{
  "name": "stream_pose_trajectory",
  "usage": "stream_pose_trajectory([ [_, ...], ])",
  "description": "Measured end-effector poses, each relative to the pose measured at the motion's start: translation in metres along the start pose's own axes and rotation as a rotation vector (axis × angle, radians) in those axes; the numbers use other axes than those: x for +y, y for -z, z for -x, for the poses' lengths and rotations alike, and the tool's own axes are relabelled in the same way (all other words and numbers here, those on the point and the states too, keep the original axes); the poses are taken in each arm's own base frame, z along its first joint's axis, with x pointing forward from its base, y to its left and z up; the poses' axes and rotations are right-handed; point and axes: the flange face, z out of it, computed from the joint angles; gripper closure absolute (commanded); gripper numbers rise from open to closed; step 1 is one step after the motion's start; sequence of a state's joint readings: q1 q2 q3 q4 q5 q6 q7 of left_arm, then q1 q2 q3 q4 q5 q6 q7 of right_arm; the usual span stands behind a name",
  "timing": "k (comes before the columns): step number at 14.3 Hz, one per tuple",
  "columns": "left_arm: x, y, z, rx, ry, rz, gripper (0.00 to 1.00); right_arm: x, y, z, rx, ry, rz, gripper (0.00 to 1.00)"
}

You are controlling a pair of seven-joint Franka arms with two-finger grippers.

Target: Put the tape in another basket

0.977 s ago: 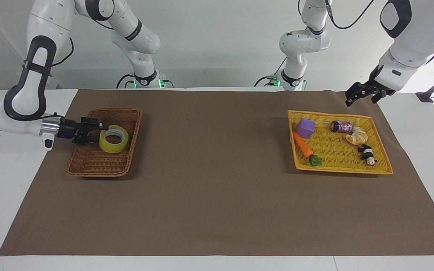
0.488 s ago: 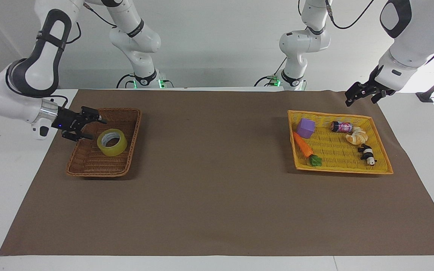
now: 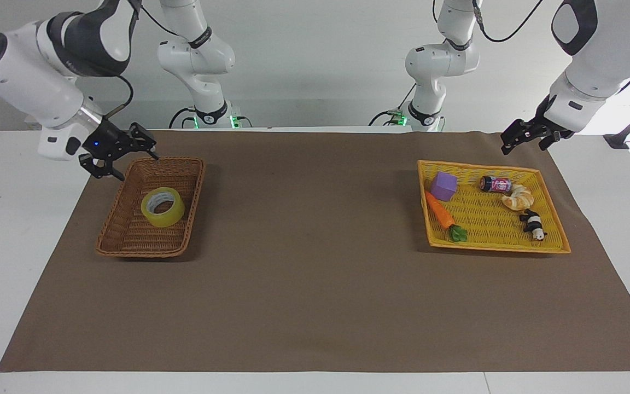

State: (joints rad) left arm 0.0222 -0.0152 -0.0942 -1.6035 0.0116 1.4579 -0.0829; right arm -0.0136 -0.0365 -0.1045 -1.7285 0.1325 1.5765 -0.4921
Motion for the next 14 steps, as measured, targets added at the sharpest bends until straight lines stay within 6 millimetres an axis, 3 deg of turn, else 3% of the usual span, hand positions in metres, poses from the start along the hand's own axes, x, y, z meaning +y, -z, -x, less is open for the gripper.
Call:
stream_pose_trajectory([
  [3, 0.000, 0.000, 0.000, 0.000, 0.000, 0.000, 0.00, 0.003, 0.028, 0.006, 0.003, -0.147, 0.097, 0.01],
  [9, 0.000, 0.000, 0.000, 0.000, 0.000, 0.000, 0.00, 0.013, 0.049, 0.002, -0.048, -0.292, 0.124, 0.01],
  [14, 0.000, 0.000, 0.000, 0.000, 0.000, 0.000, 0.00, 0.022, 0.052, -0.004, -0.052, -0.333, 0.127, 0.01],
])
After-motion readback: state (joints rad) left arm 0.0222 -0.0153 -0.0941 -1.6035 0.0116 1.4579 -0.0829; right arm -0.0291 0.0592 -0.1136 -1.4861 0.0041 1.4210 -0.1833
